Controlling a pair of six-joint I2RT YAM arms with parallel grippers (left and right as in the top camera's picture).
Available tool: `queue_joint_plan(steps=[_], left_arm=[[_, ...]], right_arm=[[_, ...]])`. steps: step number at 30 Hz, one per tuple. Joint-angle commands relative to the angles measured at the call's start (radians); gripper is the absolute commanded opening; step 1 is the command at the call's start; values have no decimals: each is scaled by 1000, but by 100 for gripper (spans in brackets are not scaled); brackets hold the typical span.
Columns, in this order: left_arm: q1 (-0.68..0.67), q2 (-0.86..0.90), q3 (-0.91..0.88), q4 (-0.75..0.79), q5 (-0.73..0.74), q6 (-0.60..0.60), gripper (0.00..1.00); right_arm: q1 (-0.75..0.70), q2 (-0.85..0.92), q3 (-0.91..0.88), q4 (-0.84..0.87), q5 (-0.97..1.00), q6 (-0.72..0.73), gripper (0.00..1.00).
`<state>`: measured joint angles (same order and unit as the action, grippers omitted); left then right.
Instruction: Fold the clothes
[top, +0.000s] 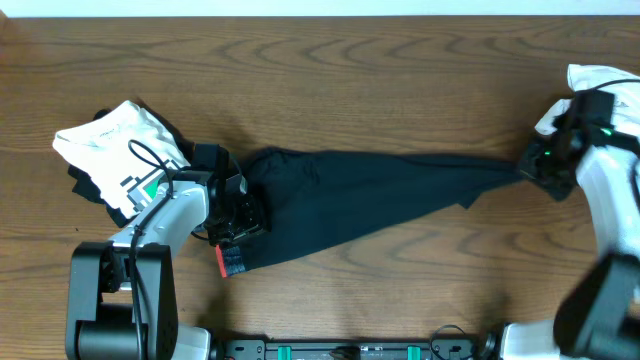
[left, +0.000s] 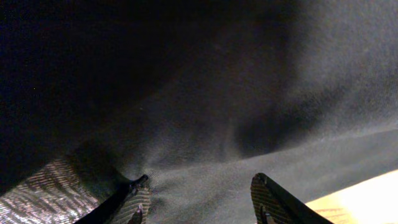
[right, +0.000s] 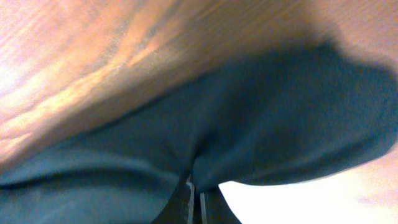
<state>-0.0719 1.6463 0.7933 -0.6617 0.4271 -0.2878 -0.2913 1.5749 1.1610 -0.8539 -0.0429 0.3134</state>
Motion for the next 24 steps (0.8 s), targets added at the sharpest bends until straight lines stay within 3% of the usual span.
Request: queue_joint_plan(steps=[1,10,20,21,24], left_arm=[[3,99,-85,50,-125,33,56],[3,99,-85,42,-125,33,56],[3,99,-85,35,-125,33,56],[3,99,-85,34,-125,33,56],[3,99,-85,35,-125,33,56]], right_arm=[[-6,-114,3,-60,187,24,1],[-29,-181,3,-245,429,117,1],[-106,-181,3,-364,515,121,3],[-111,-181,3,-371,507,121,4],[-116,-181,3,-380,494,120,22]])
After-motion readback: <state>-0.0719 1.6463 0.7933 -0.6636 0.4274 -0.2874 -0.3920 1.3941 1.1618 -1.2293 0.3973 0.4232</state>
